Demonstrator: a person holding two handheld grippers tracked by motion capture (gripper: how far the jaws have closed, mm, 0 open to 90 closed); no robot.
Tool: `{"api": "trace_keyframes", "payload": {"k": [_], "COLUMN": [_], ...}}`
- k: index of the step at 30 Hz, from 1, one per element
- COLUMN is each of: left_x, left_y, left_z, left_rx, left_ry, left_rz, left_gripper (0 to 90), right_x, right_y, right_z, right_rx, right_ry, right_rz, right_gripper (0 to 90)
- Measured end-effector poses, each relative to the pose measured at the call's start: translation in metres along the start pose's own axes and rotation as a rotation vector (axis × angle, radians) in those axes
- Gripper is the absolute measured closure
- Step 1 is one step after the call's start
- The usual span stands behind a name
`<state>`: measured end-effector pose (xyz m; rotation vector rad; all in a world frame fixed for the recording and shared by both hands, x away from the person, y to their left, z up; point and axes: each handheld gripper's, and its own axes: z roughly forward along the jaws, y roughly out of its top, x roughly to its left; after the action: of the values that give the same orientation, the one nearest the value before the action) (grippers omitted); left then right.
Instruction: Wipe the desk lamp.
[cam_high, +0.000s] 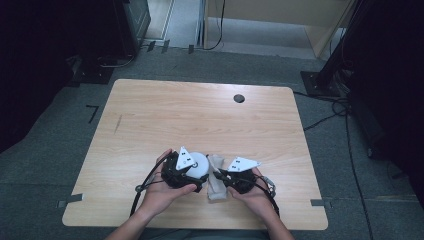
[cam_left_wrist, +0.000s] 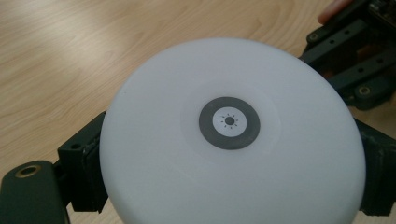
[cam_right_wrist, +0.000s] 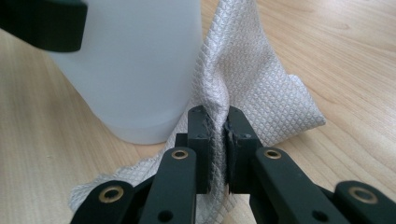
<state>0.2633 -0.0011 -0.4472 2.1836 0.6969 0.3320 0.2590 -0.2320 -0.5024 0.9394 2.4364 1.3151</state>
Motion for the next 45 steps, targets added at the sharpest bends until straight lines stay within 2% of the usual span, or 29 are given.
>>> {"api": "trace_keyframes", "payload": {"k": [2, 7, 12, 14, 18, 21, 24, 27, 31, 36, 40, 43, 45], "left_x": [0.004, 0.017, 0.027, 0.028, 0.029, 0.030, 0.030, 0.030, 0.031, 0.032, 0.033, 0.033, 0.033], "left_y": [0.000, -0.004, -0.009, -0.011, -0.012, -0.012, -0.012, -0.013, -0.013, -0.014, -0.014, -0.014, -0.014], "left_z": [-0.001, -0.001, -0.001, -0.002, -0.002, -0.001, -0.001, -0.001, -0.001, -0.001, -0.002, -0.002, -0.002], "left_rx": [0.008, -0.027, -0.066, -0.072, -0.081, -0.084, -0.085, -0.088, -0.089, -0.092, -0.095, -0.095, -0.096], "left_ry": [-0.039, -0.178, -0.281, -0.292, -0.305, -0.307, -0.309, -0.310, -0.312, -0.315, -0.316, -0.316, -0.315], "left_rz": [0.038, 0.144, 0.215, 0.222, 0.224, 0.228, 0.227, 0.225, 0.227, 0.227, 0.229, 0.230, 0.229], "left_gripper": [8.9, 8.9, 8.9, 8.9, 8.9, 8.9, 8.9, 8.9, 8.9, 8.9, 8.9, 8.9, 8.9], "right_x": [0.001, 0.006, 0.013, 0.016, 0.023, 0.028, 0.030, 0.025, 0.019, 0.015, 0.013, 0.013, 0.015], "right_y": [0.001, 0.007, 0.014, 0.018, 0.030, 0.037, 0.035, 0.026, 0.012, -0.003, -0.004, -0.002, 0.004], "right_z": [-0.002, -0.010, -0.020, -0.027, -0.043, -0.048, -0.043, -0.037, -0.018, 0.006, 0.010, 0.008, 0.002], "right_rx": [-0.007, -0.041, -0.089, -0.119, -0.223, -0.260, -0.234, -0.220, -0.100, 0.042, 0.062, 0.066, 0.044], "right_ry": [0.005, 0.021, 0.055, 0.069, 0.115, 0.124, 0.124, 0.133, 0.126, 0.117, 0.125, 0.120, 0.116], "right_rz": [0.001, -0.014, -0.047, -0.064, -0.089, -0.106, -0.120, -0.080, -0.068, -0.006, 0.034, 0.020, -0.001], "right_gripper": [82.8, 82.8, 82.6, 82.7, 82.9, 83.1, 83.2, 83.3, 83.1, 83.2, 83.2, 83.2, 83.3]}}
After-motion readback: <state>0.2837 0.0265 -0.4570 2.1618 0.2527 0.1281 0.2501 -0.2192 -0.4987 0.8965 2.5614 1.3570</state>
